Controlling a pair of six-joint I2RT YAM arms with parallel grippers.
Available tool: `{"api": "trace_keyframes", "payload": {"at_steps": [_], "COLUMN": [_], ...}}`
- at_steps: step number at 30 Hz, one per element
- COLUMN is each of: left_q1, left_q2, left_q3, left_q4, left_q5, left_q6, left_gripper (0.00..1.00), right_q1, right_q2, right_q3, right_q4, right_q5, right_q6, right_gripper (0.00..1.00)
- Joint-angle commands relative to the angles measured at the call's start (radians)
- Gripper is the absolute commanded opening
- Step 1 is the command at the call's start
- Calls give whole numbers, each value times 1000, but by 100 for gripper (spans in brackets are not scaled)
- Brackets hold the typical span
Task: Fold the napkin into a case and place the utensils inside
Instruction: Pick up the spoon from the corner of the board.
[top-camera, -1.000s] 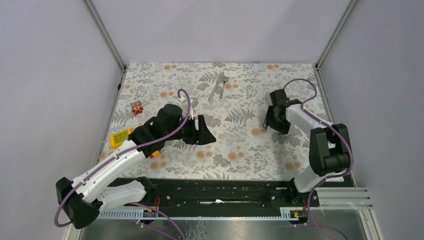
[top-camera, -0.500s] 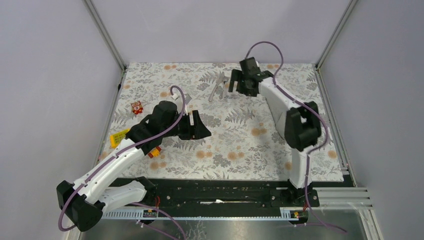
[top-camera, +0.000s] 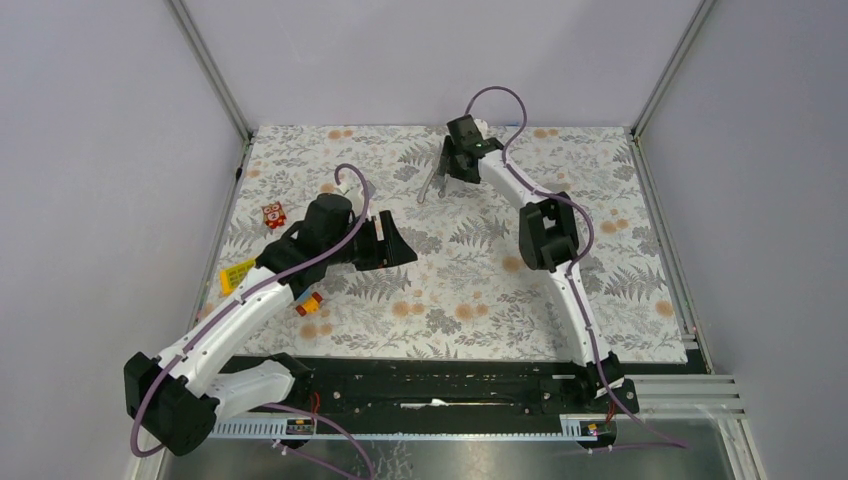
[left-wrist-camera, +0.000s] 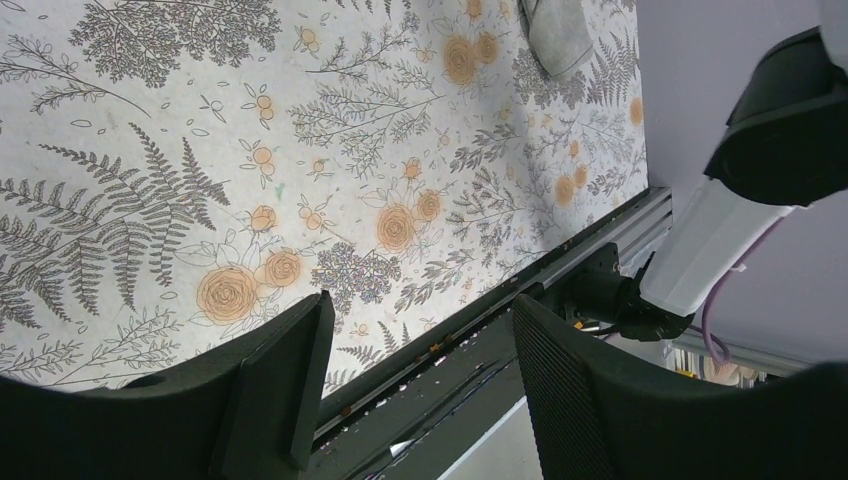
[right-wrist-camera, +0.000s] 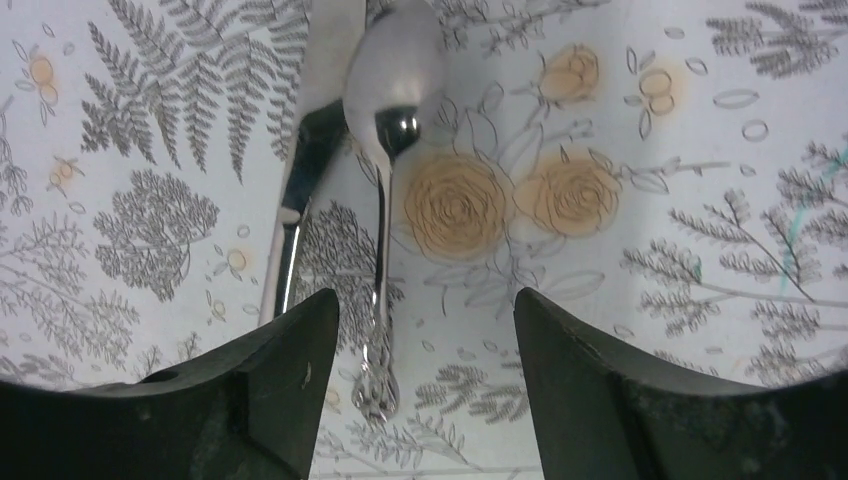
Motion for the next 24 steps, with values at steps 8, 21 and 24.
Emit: {"api": "trace_keyframes", "payload": {"at_steps": [8, 21, 24], "left_q1": [38, 66, 70], "left_q2": [1, 30, 31], "left_q3": [-18, -24, -23], "left_q4": [70, 110, 108], "left_q5": [50, 110, 122], "left_q6": [-5, -15, -15], "left_gripper": [71, 71, 71], "right_q1": [52, 61, 58], "right_q2": [219, 197, 86], "right_q3": [264, 182, 17], "right_q4": [-54, -122, -98], "right_q5": [156, 57, -12], "right_q6": [-93, -187, -192], "right_gripper": [61, 19, 4]}}
